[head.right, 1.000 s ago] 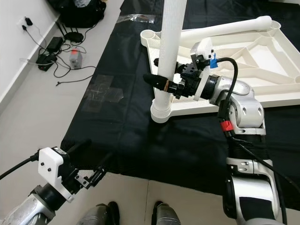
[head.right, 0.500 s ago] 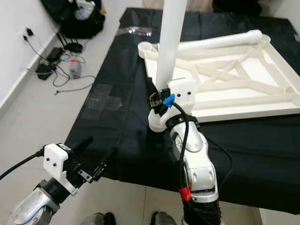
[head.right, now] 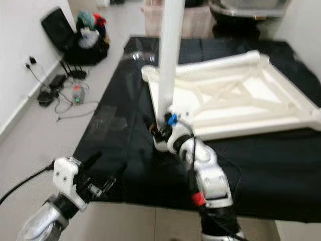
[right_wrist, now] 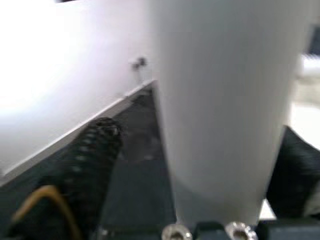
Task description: Building children table
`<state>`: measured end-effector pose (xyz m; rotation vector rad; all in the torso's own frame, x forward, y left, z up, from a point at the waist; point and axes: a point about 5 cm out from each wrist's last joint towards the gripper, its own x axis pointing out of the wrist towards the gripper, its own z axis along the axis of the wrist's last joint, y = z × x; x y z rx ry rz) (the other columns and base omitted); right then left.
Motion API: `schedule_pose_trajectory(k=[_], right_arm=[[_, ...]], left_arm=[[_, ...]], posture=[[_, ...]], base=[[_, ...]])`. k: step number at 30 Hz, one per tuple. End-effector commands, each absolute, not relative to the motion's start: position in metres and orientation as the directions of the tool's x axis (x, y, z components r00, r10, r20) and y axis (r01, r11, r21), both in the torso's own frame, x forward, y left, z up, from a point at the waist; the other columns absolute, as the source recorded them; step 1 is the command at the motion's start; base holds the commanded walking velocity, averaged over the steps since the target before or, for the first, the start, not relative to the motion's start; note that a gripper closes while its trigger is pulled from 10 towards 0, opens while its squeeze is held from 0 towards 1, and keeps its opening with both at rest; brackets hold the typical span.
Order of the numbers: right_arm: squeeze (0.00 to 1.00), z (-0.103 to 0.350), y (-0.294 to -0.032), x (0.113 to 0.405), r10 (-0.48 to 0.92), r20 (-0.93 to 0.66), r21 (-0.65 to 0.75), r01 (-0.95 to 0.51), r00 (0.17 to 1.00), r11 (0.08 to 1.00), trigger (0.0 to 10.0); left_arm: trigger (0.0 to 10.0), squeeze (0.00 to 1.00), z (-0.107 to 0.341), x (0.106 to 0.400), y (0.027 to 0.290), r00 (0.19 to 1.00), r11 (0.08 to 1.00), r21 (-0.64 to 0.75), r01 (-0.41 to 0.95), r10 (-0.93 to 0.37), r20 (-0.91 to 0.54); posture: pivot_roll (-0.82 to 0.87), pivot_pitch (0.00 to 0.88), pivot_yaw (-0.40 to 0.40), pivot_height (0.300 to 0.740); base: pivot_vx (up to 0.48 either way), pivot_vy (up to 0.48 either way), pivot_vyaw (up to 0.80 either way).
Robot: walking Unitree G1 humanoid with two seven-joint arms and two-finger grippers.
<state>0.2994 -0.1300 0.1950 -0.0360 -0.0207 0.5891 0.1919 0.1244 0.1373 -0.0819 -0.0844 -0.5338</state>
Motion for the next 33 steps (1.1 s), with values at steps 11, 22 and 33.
schedule_pose_trajectory(k=[11, 22, 33], right_arm=[[0.0, 0.248, -0.165, 0.324, 0.761, 0.1, -0.181, -0.741, 0.64, 0.647, 10.0], [0.0, 0.264, -0.164, 0.34, 0.645, 0.148, -0.162, -0.625, 0.75, 0.764, 0.0], [0.0, 0.168, -0.107, 0.284, 0.157, -0.068, -0.118, -0.164, 0.985, 0.979, 0.0]], left_arm=[[10.0, 0.0, 0.14, 0.18, 0.125, 0.856, 0.857, -0.042, 0.514, -0.509, 0.092], [10.0, 0.0, 0.151, 0.176, 0.127, 0.862, 0.865, -0.034, 0.501, -0.496, 0.108], [10.0, 0.0, 0.141, 0.194, 0.124, 0.863, 0.866, -0.029, 0.5, -0.495, 0.103]], posture=[[0.01, 0.155, 0.01, 0.74], [0.01, 0.233, -0.019, 0.74], [-0.04, 0.126, -0.012, 0.74]], base=[[0.0, 0.0, 0.0], [0.0, 0.0, 0.0], [0.0, 0.0, 0.0]])
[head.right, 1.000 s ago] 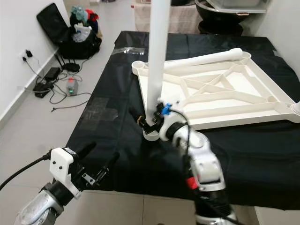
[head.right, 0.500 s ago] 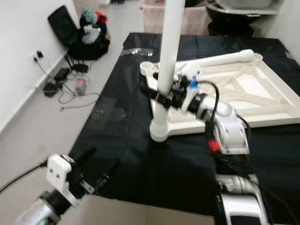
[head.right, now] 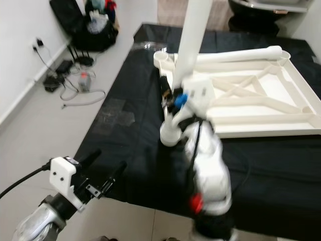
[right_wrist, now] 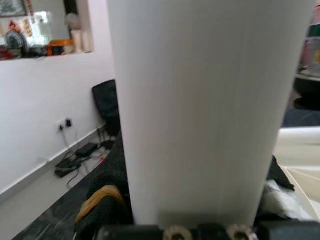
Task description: Building children table
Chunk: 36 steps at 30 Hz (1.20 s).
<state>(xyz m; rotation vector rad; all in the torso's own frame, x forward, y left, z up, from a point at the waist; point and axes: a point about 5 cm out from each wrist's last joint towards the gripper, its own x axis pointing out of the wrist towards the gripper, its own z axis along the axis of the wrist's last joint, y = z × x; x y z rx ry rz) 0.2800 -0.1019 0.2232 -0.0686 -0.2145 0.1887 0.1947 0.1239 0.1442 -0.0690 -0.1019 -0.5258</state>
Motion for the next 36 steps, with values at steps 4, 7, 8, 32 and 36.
schedule_pose_trajectory(k=[4, 7, 8, 32, 36], right_arm=[[0.0, 0.179, -0.123, 0.308, 0.149, -0.052, -0.112, -0.154, 0.988, 0.982, 10.0], [0.0, 0.19, -0.133, 0.315, 0.144, -0.024, -0.105, -0.145, 0.989, 0.984, 10.0], [0.0, 0.194, -0.133, 0.314, 0.138, -0.017, -0.107, -0.139, 0.99, 0.985, 10.0], [0.0, 0.295, -0.184, 0.347, 0.825, 0.072, -0.285, -0.781, 0.561, 0.556, 6.2], [0.0, 0.279, -0.18, 0.329, 0.816, 0.074, -0.232, -0.785, 0.574, 0.574, 0.0]], left_arm=[[10.0, 0.0, 0.14, 0.196, 0.125, 0.866, 0.869, -0.028, 0.494, -0.489, 0.105], [10.0, 0.0, 0.142, 0.196, 0.126, 0.868, 0.871, -0.024, 0.49, -0.485, 0.109], [10.0, 0.0, 0.143, 0.196, 0.126, 0.868, 0.872, -0.023, 0.489, -0.484, 0.111], [10.0, 0.0, 0.149, 0.178, 0.13, 0.862, 0.864, -0.022, 0.503, -0.499, 0.086], [10.0, 0.0, 0.147, 0.182, 0.129, 0.867, 0.869, -0.019, 0.494, -0.491, 0.086]], posture=[[-0.03, 0.111, -0.023, 0.74], [-0.02, 0.138, -0.016, 0.74], [-0.02, 0.138, -0.016, 0.74], [0.03, 0.226, 0.012, 0.74], [0.02, 0.191, -0.007, 0.74]], base=[[0.0, 0.0, 0.0], [0.0, 0.0, 0.0], [0.0, 0.0, 0.0], [0.0, 0.0, 0.0], [0.0, 0.0, 0.0]])
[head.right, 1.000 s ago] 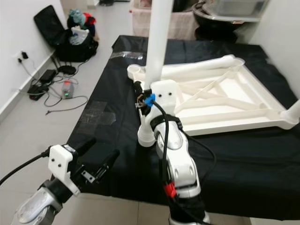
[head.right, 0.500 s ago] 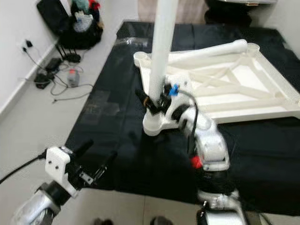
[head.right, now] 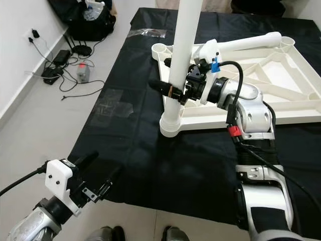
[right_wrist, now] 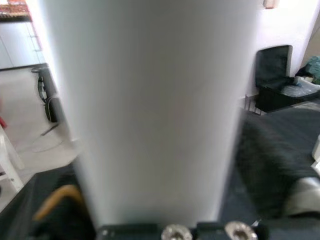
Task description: Building children table
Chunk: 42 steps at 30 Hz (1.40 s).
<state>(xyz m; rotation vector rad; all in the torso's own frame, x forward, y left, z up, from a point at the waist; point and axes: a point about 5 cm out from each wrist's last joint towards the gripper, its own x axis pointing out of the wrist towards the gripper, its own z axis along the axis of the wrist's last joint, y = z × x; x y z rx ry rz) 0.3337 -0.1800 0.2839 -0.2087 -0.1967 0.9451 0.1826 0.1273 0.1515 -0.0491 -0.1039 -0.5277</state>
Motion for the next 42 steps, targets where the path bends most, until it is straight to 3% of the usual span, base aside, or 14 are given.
schedule_pose_trajectory(k=[1, 9, 10, 11, 12, 13, 17, 25, 26, 34, 35, 38, 40, 42], right_arm=[[0.0, 0.27, -0.179, 0.322, 0.805, 0.052, -0.223, -0.779, 0.59, 0.586, 0.0], [0.0, 0.238, -0.174, 0.309, 0.718, -0.038, -0.137, -0.715, 0.695, 0.685, 0.0], [0.0, 0.226, -0.169, 0.307, 0.659, -0.081, -0.128, -0.663, 0.748, 0.737, 0.0], [0.0, 0.197, -0.147, 0.307, 0.436, -0.077, -0.086, -0.442, 0.897, 0.893, 0.0], [0.0, 0.197, -0.147, 0.307, 0.436, -0.077, -0.086, -0.442, 0.897, 0.893, 0.0], [0.0, 0.18, -0.133, 0.302, 0.246, -0.083, -0.058, -0.251, 0.966, 0.966, 0.0], [0.0, 0.163, -0.113, 0.31, 0.09, -0.106, -0.01, -0.092, 0.99, 0.996, 0.0], [0.0, 0.185, -0.131, 0.333, 0.025, -0.056, -0.02, -0.026, 0.998, 0.999, 0.0], [0.0, 0.191, -0.137, 0.334, 0.046, -0.042, -0.028, -0.047, 0.998, 0.998, 10.0], [0.01, 0.207, -0.136, 0.336, 0.233, 0.021, -0.021, -0.233, 0.972, 0.972, 10.0], [1.0, 0.22, -0.137, 0.335, 0.436, 0.074, -0.008, -0.437, 0.897, 0.9, 10.0], [1.0, 0.235, -0.143, 0.335, 0.563, 0.119, -0.05, -0.561, 0.818, 0.826, 10.0], [1.0, 0.257, -0.156, 0.335, 0.753, 0.115, -0.155, -0.738, 0.647, 0.657, 10.0], [1.0, 0.257, -0.156, 0.335, 0.753, 0.115, -0.155, -0.738, 0.647, 0.657, 10.0]], left_arm=[[10.0, 0.0, 0.146, 0.183, 0.129, 0.868, 0.87, -0.019, 0.493, -0.489, 0.087], [10.0, 0.0, 0.145, 0.187, 0.129, 0.868, 0.871, -0.019, 0.491, -0.488, 0.091], [10.0, 0.0, 0.145, 0.188, 0.13, 0.868, 0.871, -0.019, 0.491, -0.488, 0.093], [10.0, 0.0, 0.143, 0.194, 0.13, 0.869, 0.872, -0.018, 0.488, -0.485, 0.096], [10.0, 0.0, 0.143, 0.194, 0.13, 0.869, 0.872, -0.018, 0.488, -0.485, 0.096], [10.0, 0.0, 0.142, 0.197, 0.13, 0.87, 0.874, -0.017, 0.486, -0.483, 0.098], [10.0, 0.0, 0.138, 0.203, 0.129, 0.869, 0.873, -0.016, 0.488, -0.485, 0.096], [10.0, 0.0, 0.136, 0.203, 0.132, 0.875, 0.878, -0.011, 0.478, -0.475, 0.096], [10.0, 0.0, 0.137, 0.202, 0.131, 0.875, 0.879, -0.01, 0.478, -0.474, 0.097], [10.0, 0.0, 0.137, 0.2, 0.129, 0.871, 0.874, -0.013, 0.485, -0.482, 0.097], [10.0, 0.0, 0.138, 0.197, 0.128, 0.868, 0.872, -0.015, 0.49, -0.486, 0.098], [10.0, 0.0, 0.139, 0.195, 0.127, 0.866, 0.87, -0.015, 0.493, -0.489, 0.099], [10.0, 0.0, 0.143, 0.187, 0.127, 0.864, 0.868, -0.015, 0.496, -0.493, 0.101], [10.0, 0.0, 0.143, 0.187, 0.127, 0.864, 0.868, -0.015, 0.496, -0.493, 0.101]], posture=[[0.02, 0.185, -0.009, 0.74], [0.0, 0.174, -0.014, 0.74], [-0.02, 0.162, -0.016, 0.74], [-0.07, 0.115, 0.002, 0.74], [-0.07, 0.115, 0.002, 0.74], [-0.07, 0.115, 0.002, 0.74], [-0.05, 0.08, -0.004, 0.74], [-0.04, 0.077, 0.001, 0.74], [-0.04, 0.082, 0.004, 0.74], [-0.03, 0.099, 0.006, 0.74], [-0.02, 0.124, 0.008, 0.74], [-0.01, 0.143, 0.005, 0.74], [0.01, 0.185, 0.003, 0.74], [0.01, 0.185, 0.003, 0.74]], base=[[0.0, 0.0, 0.0], [0.0, 0.0, 0.0], [0.0, 0.0, 0.0], [0.0, 0.0, 0.0], [0.0, 0.0, 0.0], [0.0, 0.0, 0.0], [0.0, 0.0, 0.0], [0.0, 0.0, 0.0], [0.0, 0.0, 0.0], [0.0, 0.0, 0.0], [0.0, 0.0, 0.0], [0.0, 0.0, 0.0], [0.0, 0.0, 0.0], [0.0, 0.0, 0.0]])
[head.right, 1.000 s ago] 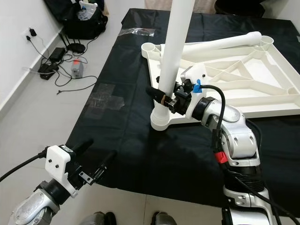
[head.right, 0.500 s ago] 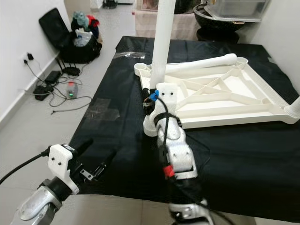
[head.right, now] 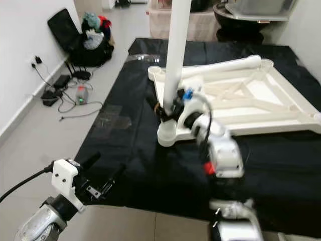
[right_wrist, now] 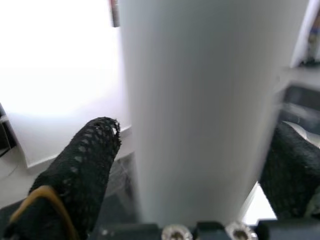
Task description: Building children table
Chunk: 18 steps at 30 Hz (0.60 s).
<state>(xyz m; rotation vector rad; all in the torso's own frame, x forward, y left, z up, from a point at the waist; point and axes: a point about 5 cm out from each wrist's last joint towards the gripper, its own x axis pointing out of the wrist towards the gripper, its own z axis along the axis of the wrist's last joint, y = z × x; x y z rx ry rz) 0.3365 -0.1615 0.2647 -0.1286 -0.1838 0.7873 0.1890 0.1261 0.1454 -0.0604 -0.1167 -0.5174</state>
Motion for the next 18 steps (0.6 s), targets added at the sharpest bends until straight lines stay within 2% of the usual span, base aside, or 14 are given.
schedule_pose_trajectory(k=[1, 3, 5, 6, 8, 9, 11, 12, 14, 15, 18], right_arm=[[1.0, 0.264, -0.163, 0.34, 0.799, 0.083, -0.181, -0.78, 0.595, 0.599, 10.0], [1.0, 0.275, -0.173, 0.346, 0.841, 0.049, -0.195, -0.821, 0.539, 0.537, 10.0], [1.0, 0.275, -0.173, 0.346, 0.841, 0.049, -0.195, -0.821, 0.539, 0.537, 10.0], [1.0, 0.286, -0.175, 0.349, 0.879, 0.026, -0.208, -0.858, 0.476, 0.47, 10.0], [1.0, 0.291, -0.175, 0.35, 0.895, 0.017, -0.217, -0.872, 0.445, 0.438, 10.0], [0.68, 0.296, -0.175, 0.353, 0.896, 0.01, -0.249, -0.867, 0.443, 0.432, 10.0], [0.68, 0.3, -0.174, 0.355, 0.894, 0.006, -0.272, -0.859, 0.448, 0.433, 10.0], [0.0, 0.308, -0.174, 0.357, 0.914, 0.025, -0.269, -0.878, 0.405, 0.396, 3.8], [0.0, 0.31, -0.175, 0.357, 0.922, 0.033, -0.262, -0.887, 0.385, 0.38, 3.8], [0.0, 0.311, -0.179, 0.354, 0.938, 0.031, -0.251, -0.906, 0.345, 0.341, 0.0], [0.0, 0.311, -0.183, 0.351, 0.952, 0.024, -0.24, -0.923, 0.304, 0.301, 0.0]], left_arm=[[10.0, 0.0, 0.145, 0.184, 0.127, 0.864, 0.868, -0.015, 0.497, -0.493, 0.099], [10.0, 0.0, 0.147, 0.18, 0.128, 0.864, 0.867, -0.015, 0.498, -0.494, 0.096], [10.0, 0.0, 0.147, 0.18, 0.128, 0.864, 0.867, -0.015, 0.498, -0.494, 0.096], [10.0, 0.0, 0.148, 0.177, 0.128, 0.864, 0.866, -0.015, 0.499, -0.496, 0.092], [10.0, 0.0, 0.148, 0.176, 0.128, 0.863, 0.866, -0.015, 0.5, -0.496, 0.091], [10.0, 0.0, 0.149, 0.176, 0.128, 0.863, 0.866, -0.015, 0.5, -0.497, 0.089], [10.0, 0.0, 0.149, 0.175, 0.128, 0.863, 0.866, -0.015, 0.5, -0.497, 0.088], [10.0, 0.0, 0.149, 0.176, 0.128, 0.863, 0.866, -0.016, 0.5, -0.497, 0.085], [10.0, 0.0, 0.149, 0.176, 0.127, 0.863, 0.866, -0.016, 0.5, -0.497, 0.084], [10.0, 0.0, 0.149, 0.176, 0.127, 0.864, 0.866, -0.016, 0.5, -0.497, 0.083], [10.0, 0.0, 0.149, 0.177, 0.127, 0.864, 0.866, -0.016, 0.499, -0.496, 0.081]], posture=[[0.02, 0.197, 0.003, 0.74], [0.03, 0.212, 0.003, 0.74], [0.03, 0.212, 0.003, 0.74], [0.04, 0.23, 0.007, 0.74], [0.04, 0.231, 0.007, 0.74], [0.04, 0.232, 0.008, 0.74], [0.04, 0.232, 0.008, 0.74], [0.04, 0.231, 0.009, 0.74], [0.04, 0.231, 0.009, 0.74], [0.04, 0.227, 0.007, 0.74], [0.04, 0.224, 0.006, 0.74]], base=[[0.0, 0.0, 0.0], [0.0, 0.0, 0.0], [0.0, 0.0, 0.0], [0.0, 0.0, 0.0], [0.0, 0.0, 0.0], [0.0, 0.0, 0.0], [0.0, 0.0, 0.0], [0.0, 0.0, 0.0], [0.0, 0.0, 0.0], [0.0, 0.0, 0.0], [0.0, 0.0, 0.0]])
